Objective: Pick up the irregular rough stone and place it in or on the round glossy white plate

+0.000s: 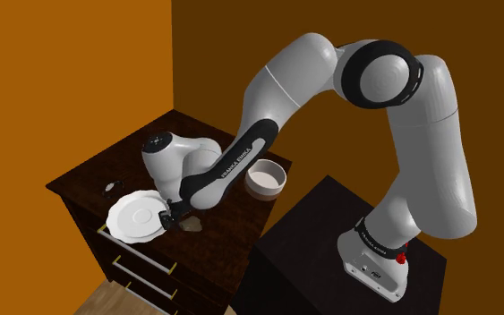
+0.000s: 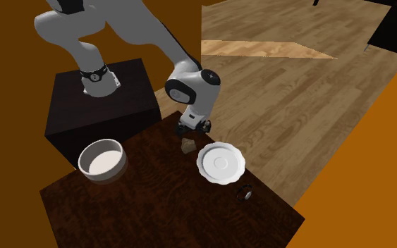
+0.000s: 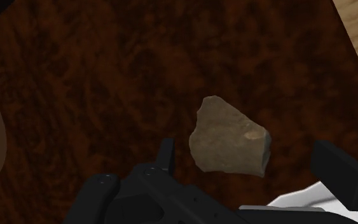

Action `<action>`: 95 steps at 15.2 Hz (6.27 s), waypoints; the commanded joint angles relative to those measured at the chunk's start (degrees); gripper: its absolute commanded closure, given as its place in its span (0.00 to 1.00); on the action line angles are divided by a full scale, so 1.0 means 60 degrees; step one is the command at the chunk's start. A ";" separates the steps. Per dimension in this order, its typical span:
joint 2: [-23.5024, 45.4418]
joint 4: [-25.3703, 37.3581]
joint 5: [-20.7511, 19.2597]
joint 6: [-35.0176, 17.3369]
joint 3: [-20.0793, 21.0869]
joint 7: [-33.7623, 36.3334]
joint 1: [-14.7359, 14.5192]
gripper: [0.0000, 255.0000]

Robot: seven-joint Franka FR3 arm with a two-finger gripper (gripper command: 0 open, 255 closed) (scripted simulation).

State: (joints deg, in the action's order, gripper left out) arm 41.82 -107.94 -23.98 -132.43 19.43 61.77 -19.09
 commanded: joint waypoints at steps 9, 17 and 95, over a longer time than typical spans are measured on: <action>0.0024 -0.0022 -0.0020 -0.0050 -0.0016 0.0012 -0.0002 1.00; 0.0024 -0.0022 -0.0020 -0.0050 -0.0016 0.0012 -0.0002 1.00; -0.1367 -0.3831 -0.0126 -0.4781 0.1562 -0.2826 0.3007 1.00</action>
State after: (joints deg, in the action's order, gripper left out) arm 34.27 -130.65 -25.14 -161.58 28.16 45.12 -1.64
